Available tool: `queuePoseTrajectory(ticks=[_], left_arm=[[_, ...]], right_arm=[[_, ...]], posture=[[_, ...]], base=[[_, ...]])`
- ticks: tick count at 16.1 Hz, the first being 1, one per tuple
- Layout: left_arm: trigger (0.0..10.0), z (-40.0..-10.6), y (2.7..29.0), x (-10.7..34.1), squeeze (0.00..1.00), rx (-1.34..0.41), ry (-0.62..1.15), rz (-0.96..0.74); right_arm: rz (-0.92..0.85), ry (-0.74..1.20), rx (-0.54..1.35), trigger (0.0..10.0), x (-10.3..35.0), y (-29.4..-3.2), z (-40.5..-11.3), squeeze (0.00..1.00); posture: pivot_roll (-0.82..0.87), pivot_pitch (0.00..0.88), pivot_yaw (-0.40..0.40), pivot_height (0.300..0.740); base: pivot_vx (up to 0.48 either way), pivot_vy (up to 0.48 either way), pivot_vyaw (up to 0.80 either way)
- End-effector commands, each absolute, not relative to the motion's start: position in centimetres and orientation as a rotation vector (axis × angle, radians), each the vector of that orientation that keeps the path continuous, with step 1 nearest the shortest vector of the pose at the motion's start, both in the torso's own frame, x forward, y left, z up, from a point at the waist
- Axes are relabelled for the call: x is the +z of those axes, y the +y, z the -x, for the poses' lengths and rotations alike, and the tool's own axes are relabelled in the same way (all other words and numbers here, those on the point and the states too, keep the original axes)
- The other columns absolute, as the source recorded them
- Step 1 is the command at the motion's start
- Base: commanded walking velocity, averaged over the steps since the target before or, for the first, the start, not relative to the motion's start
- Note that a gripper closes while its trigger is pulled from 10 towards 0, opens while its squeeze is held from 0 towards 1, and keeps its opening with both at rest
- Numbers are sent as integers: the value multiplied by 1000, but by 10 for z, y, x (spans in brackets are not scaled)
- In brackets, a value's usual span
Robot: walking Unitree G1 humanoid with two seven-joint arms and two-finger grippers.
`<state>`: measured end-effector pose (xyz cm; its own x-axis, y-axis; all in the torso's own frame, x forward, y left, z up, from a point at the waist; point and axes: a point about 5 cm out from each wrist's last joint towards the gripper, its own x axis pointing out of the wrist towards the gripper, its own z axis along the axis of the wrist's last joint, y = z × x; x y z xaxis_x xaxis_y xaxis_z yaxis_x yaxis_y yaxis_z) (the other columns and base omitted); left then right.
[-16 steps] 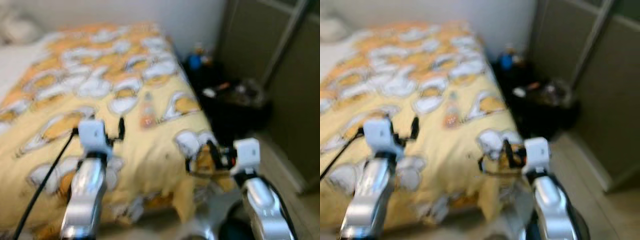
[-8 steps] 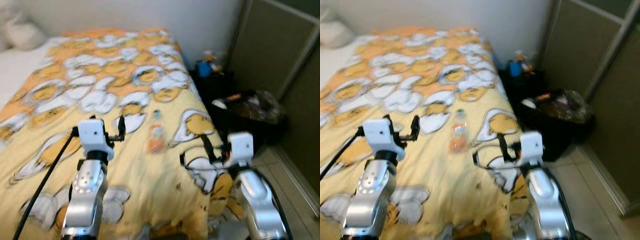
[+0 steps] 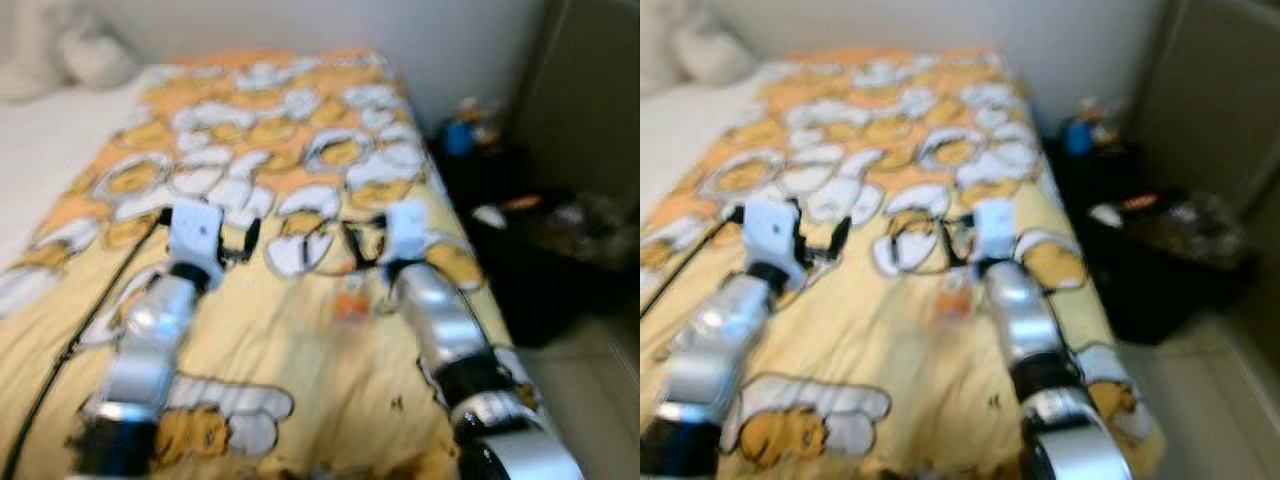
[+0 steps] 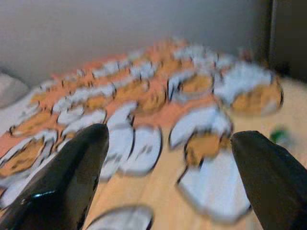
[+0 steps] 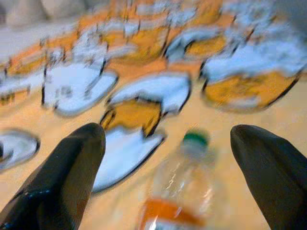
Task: Clean up the room
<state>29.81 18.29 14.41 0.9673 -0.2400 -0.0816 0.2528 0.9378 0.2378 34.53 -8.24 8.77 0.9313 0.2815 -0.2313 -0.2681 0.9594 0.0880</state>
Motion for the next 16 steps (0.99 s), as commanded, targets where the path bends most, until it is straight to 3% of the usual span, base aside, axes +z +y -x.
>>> queuePoseTrajectory(ticks=[1, 3, 5, 10, 16], left_arm=[[10000, -299, 184, 158, 0, -296, 33, -257], [10000, -284, 185, 180, 0, -474, 11, -178], [10000, -274, 178, 178, 0, -536, 43, -182], [10000, -233, 153, 172, 0, -901, 161, -168], [10000, -221, 149, 175, 0, -989, 191, -160]], right_arm=[[-30, 252, 266, 10000, 89, -81, -348, 0], [138, 183, 166, 10000, 100, -78, -359, 0], [92, 207, 167, 10000, 100, -69, -360, 0], [-60, 371, 97, 10000, 80, -68, -355, 0], [-61, 515, 181, 10000, 64, -49, -346, 0]], posture=[[8, 59, 127, 740], [40, 95, 122, 740], [46, 122, 120, 740], [53, 142, 109, 740], [63, 141, 109, 740]], base=[[0, 0, 0], [0, 0, 0], [0, 0, 0], [0, 0, 0], [0, 0, 0]])
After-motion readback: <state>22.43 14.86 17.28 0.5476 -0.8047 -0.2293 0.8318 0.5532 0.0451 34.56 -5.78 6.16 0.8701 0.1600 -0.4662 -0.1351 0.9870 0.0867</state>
